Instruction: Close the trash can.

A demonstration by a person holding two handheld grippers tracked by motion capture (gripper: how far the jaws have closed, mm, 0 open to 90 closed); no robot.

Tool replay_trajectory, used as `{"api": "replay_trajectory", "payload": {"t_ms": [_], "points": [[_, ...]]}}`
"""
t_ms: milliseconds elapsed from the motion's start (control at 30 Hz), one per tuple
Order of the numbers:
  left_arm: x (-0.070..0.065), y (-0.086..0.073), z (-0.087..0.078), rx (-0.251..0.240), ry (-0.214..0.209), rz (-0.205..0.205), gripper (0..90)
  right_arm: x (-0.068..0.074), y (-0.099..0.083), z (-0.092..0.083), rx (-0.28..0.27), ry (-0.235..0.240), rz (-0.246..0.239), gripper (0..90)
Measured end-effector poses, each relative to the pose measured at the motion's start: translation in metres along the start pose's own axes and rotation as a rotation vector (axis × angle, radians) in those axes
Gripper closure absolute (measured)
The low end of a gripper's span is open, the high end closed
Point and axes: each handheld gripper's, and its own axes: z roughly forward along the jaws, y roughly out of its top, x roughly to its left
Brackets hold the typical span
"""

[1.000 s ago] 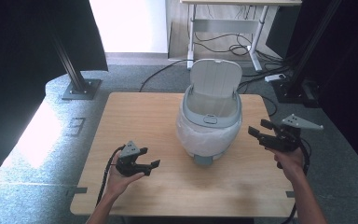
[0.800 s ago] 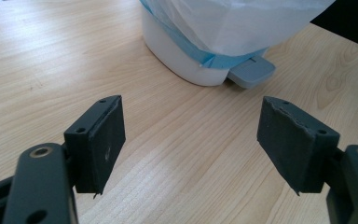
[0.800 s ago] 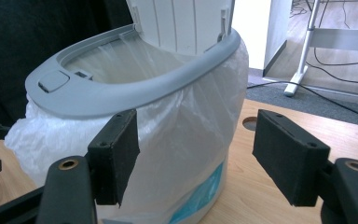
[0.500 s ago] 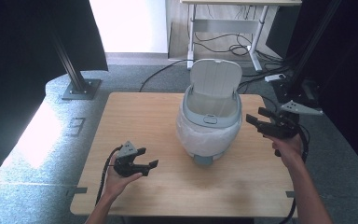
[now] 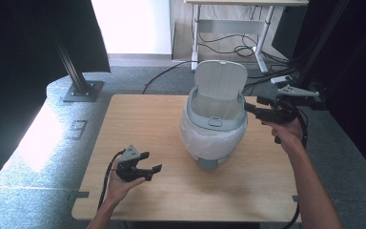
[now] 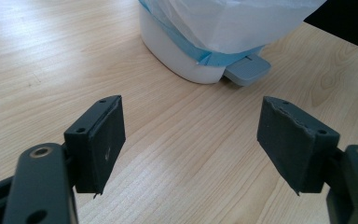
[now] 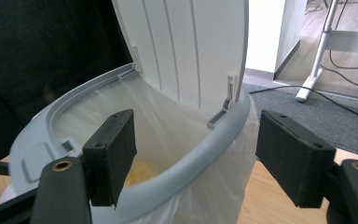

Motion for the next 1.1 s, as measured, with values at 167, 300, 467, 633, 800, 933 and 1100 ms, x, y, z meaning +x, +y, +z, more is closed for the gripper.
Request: {"api": "replay_trajectory", "payload": {"t_ms": [167,300,467,633,800,933,1100], "points": [[0.000,0.000,-0.001,-0.001,-0.002,-0.002,23.1,-0.004,0.009,0.015,0.017,0.008,-0.001,27.1],[0.001,-0.001,-0.001,0.000,-0.001,-0.003,23.1,-0.005,0.012,0.025,0.014,0.012,0.005,26.9],[0.001,0.000,-0.002,-0.001,-0.003,-0.003,23.1,-0.006,0.014,0.033,0.023,0.008,0.012,26.3],[0.002,0.000,-0.002,-0.002,-0.005,-0.006,23.1,-0.010,0.020,0.039,0.020,0.004,0.019,25.5],[0.003,-0.001,-0.001,0.003,-0.006,-0.008,23.1,-0.012,0.031,0.049,0.016,-0.002,0.015,24.1],[0.005,-0.001,-0.003,0.001,-0.004,-0.014,23.1,-0.015,0.045,0.055,-0.010,0.016,0.036,22.4],[0.009,-0.003,-0.004,0.001,0.000,-0.032,23.0,-0.012,0.060,0.061,-0.031,0.041,0.041,22.0]]}}
